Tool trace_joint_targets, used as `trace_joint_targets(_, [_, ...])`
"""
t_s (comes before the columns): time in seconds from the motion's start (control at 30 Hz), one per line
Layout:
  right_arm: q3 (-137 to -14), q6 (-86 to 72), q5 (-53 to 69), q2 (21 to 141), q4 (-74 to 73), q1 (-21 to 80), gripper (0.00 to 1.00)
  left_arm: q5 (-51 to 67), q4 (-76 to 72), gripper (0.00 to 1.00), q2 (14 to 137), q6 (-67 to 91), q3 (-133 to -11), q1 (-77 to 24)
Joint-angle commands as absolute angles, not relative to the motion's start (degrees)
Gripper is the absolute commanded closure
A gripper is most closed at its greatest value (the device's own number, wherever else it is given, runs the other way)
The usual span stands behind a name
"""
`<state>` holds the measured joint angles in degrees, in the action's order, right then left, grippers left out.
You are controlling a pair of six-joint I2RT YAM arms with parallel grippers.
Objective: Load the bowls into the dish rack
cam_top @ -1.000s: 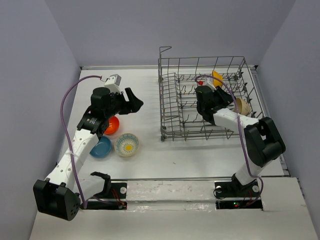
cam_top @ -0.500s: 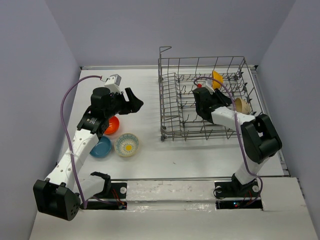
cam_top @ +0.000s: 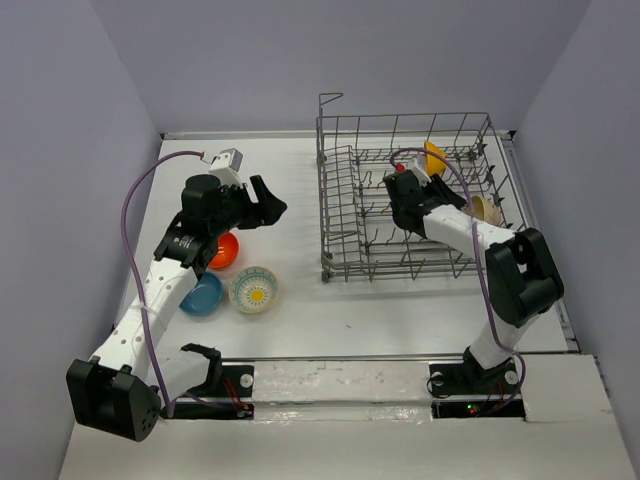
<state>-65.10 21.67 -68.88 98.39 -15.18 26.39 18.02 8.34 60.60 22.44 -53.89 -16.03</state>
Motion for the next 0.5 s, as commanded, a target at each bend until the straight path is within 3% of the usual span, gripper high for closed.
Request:
trace_joint_targets(0.0, [-70.5,14.2,-66.8,98.6,-22.0,27.3,0.58,19.2,5.4,0.17,60.6,22.5,-53.3,-15.8])
trace_joint_targets(0.47, [-79.6,0.4,-54.6,97.9,-38.9,27.3,0.55,18.9,5.4,0.18,60.6,22.6,-53.0,-14.4])
